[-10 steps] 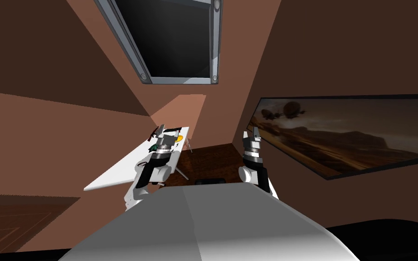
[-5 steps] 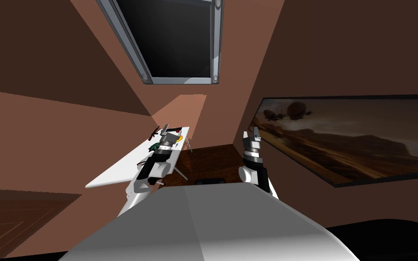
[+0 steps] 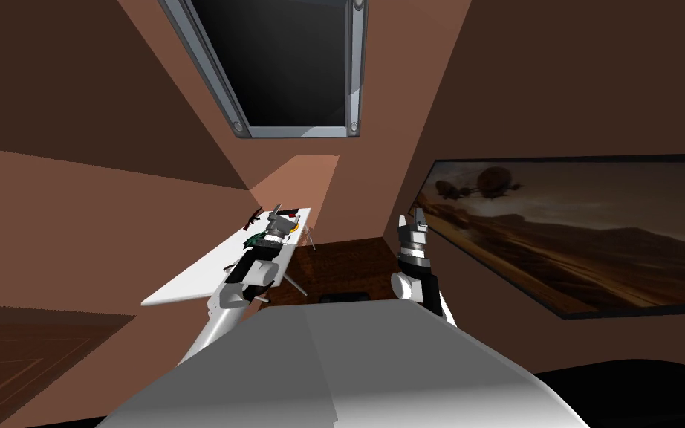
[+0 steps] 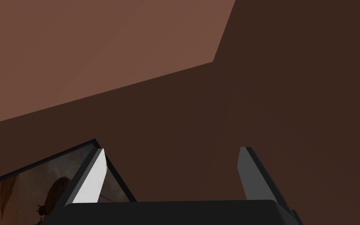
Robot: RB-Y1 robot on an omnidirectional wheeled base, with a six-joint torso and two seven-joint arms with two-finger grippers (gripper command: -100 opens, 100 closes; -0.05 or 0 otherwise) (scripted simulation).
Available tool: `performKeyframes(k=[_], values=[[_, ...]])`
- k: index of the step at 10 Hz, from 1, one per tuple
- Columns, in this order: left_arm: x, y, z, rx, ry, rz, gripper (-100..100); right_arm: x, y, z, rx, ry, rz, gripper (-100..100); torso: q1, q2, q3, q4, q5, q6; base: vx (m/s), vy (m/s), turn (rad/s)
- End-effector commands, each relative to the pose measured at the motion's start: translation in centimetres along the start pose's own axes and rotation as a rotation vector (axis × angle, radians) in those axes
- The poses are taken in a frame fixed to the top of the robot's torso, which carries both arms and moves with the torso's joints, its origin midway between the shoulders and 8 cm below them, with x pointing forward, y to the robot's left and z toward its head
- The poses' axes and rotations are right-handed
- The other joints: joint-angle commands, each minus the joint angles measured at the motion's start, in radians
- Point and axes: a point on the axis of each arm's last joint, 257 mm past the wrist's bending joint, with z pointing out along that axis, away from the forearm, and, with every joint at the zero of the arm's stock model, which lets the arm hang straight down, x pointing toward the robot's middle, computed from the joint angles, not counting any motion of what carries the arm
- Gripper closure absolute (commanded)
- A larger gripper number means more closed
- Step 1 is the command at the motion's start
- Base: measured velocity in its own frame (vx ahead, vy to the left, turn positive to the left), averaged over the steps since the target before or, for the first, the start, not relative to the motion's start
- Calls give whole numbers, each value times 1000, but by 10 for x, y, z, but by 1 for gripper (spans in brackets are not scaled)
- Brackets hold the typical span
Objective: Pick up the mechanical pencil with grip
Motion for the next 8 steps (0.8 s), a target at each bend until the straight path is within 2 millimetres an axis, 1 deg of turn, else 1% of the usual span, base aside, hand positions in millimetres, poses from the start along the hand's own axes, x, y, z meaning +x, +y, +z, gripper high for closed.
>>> performKeyframes(k=[1,2,3,4,5,6,7,8], values=[[-10,9,7,-44,-20,-47,-100,0,0,0,0,0,0,0,0,0,0,0,0,0,24,-39,71],[-13,14,7,-61,-32,-47,-100,0,0,0,0,0,0,0,0,0,0,0,0,0,22,-31,30],[-20,18,12,-83,-43,-88,-100,0,0,0,0,0,0,0,0,0,0,0,0,0,27,-36,66],[-23,23,12,-104,-57,-88,-100,0,0,0,0,0,0,0,0,0,0,0,0,0,22,-29,26],[-24,24,12,-109,-61,-88,-100,0,0,0,0,0,0,0,0,0,0,0,0,0,8,-9,-8],[-34,32,16,-143,-85,-128,-100,0,0,0,0,0,0,0,1,1,0,0,0,0,16,-17,53],[-36,36,15,-158,-95,-128,-100,0,0,0,0,0,0,0,1,0,0,0,0,0,19,-21,38],[-46,41,19,-182,-118,-169,-100,0,0,0,0,0,0,0,1,0,0,0,0,0,24,-23,68]])
